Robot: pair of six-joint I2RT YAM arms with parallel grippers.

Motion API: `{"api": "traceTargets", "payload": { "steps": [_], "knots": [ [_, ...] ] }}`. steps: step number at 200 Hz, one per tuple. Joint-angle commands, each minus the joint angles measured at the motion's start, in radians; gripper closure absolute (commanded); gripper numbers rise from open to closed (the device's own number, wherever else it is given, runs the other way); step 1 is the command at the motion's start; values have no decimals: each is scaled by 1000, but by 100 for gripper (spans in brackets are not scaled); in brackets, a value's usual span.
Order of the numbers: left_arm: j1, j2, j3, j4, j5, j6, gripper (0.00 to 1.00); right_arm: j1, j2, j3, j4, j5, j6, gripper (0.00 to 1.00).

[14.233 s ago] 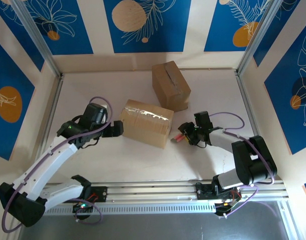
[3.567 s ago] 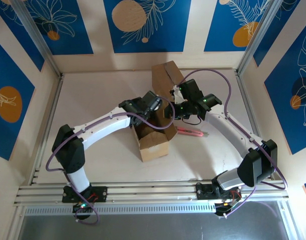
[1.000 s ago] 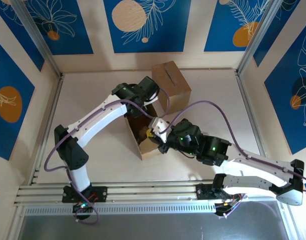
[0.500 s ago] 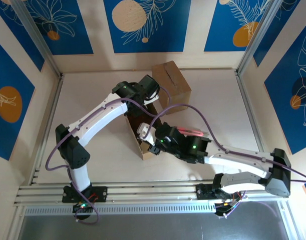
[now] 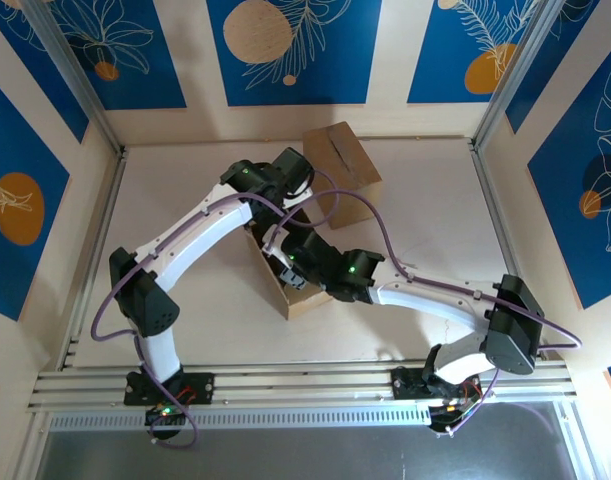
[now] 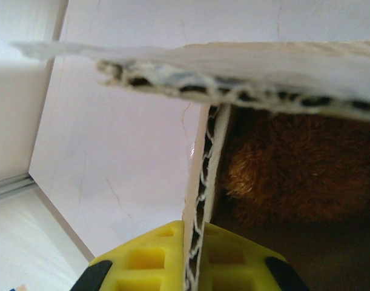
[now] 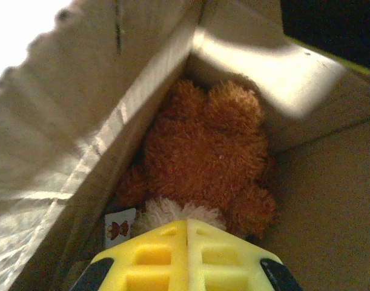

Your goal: Unpack the express box

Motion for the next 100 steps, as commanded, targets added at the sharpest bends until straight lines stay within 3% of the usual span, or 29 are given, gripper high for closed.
{"api": "traceTargets", "payload": {
  "steps": [1, 89, 100],
  "knots": [
    [-6, -5, 34, -11, 13, -12, 100, -16, 35, 16, -54, 20, 72, 100],
    [-7, -7, 39, -20, 14, -14, 100, -59, 128, 12, -155, 54, 238, 100],
    [-6, -7, 39, -21, 13, -14, 100, -60, 141, 17, -169, 60, 254, 91]
  ]
}}
